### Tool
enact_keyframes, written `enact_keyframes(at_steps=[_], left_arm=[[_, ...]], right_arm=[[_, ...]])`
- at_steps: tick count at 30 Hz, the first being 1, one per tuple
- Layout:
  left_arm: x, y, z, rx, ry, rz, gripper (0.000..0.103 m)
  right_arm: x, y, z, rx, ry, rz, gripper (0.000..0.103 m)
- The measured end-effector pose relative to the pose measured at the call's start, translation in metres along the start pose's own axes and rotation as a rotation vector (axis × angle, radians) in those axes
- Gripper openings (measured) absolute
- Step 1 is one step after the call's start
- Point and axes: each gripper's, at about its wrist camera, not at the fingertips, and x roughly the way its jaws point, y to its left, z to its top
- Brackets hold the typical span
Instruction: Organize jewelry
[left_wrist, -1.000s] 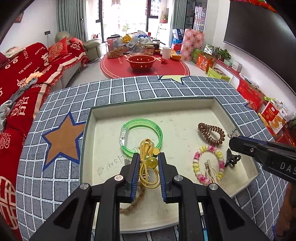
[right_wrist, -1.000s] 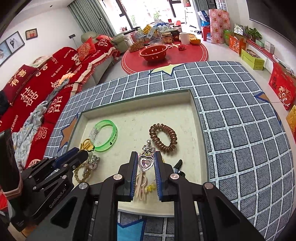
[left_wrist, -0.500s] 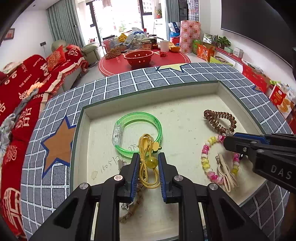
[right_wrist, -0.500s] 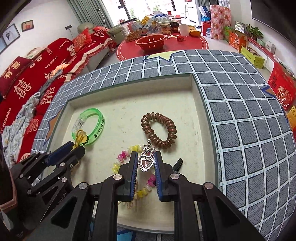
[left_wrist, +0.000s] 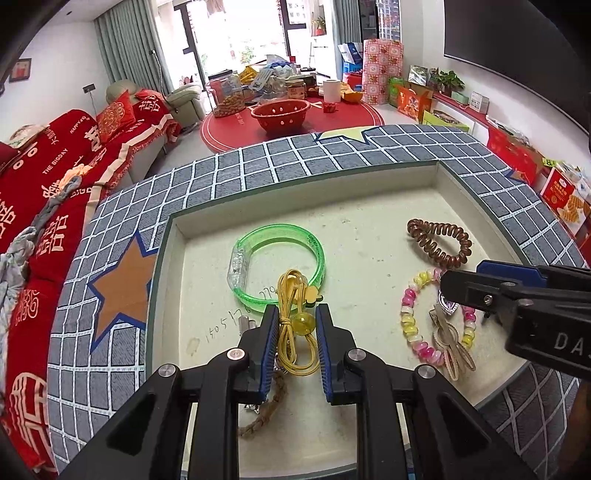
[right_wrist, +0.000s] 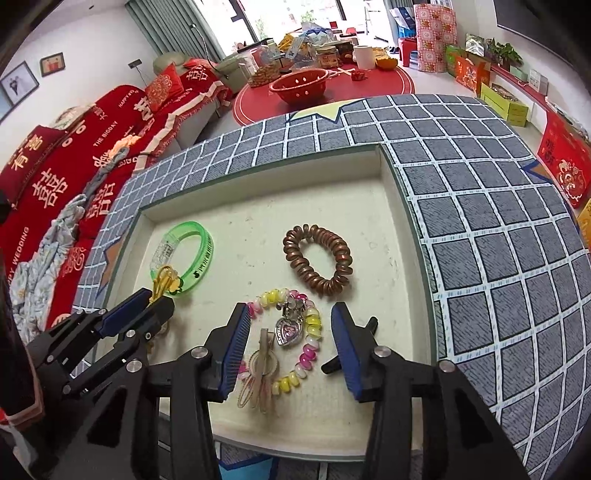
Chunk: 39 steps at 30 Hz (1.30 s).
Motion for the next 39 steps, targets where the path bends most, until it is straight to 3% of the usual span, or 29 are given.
enact_keyframes(at_steps=[4, 15, 16, 17, 18, 19, 20, 23, 27, 32, 36, 39], left_arm=[[-0.008, 0.005, 0.001, -0.018, -0.017, 0.002, 0.033], [-0.007, 0.012, 0.003, -0.013, -0.004, 0.006, 0.034], [-0.008, 0.011, 0.002, -0.013, -0.006, 0.009, 0.040], [-0.009, 0.011, 0.003, -0.014, -0.007, 0.011, 0.075], [-0.011, 0.011, 0.003, -0.019, -0.014, 0.018, 0.093], [-0.015, 0.013, 0.002, -0.029, -0.039, 0.028, 0.103], [-0.021, 0.014, 0.001, -0.031, -0.068, 0.031, 0.103], [-0.023, 0.016, 0.002, -0.024, -0.058, 0.023, 0.103], [-0.025, 0.021, -0.001, -0.035, -0.046, 0.030, 0.103], [-0.030, 0.022, -0.011, -0.025, -0.034, 0.048, 0.103], [-0.040, 0.024, -0.019, -0.019, -0.037, 0.030, 0.103], [-0.044, 0.025, -0.024, -0.023, -0.033, 0.019, 0.103]], right_arm=[[-0.012, 0.002, 0.001, 0.013, -0.030, 0.022, 0.062], [-0.034, -0.001, -0.006, 0.048, -0.059, 0.028, 0.064], [-0.036, -0.003, -0.007, 0.051, -0.060, 0.027, 0.064], [-0.038, -0.004, -0.007, 0.054, -0.062, 0.026, 0.064], [-0.039, -0.005, -0.008, 0.057, -0.064, 0.025, 0.064], [-0.040, -0.006, -0.009, 0.058, -0.064, 0.025, 0.064], [-0.041, -0.006, -0.009, 0.060, -0.064, 0.025, 0.064], [-0.041, -0.007, -0.010, 0.061, -0.061, 0.021, 0.064], [-0.038, -0.003, -0.012, 0.064, -0.041, 0.037, 0.081], [-0.037, 0.004, -0.017, 0.048, -0.025, 0.044, 0.084], [-0.041, 0.008, -0.022, 0.028, -0.022, 0.037, 0.103], [-0.047, 0.011, -0.028, 0.013, -0.044, 0.019, 0.103]])
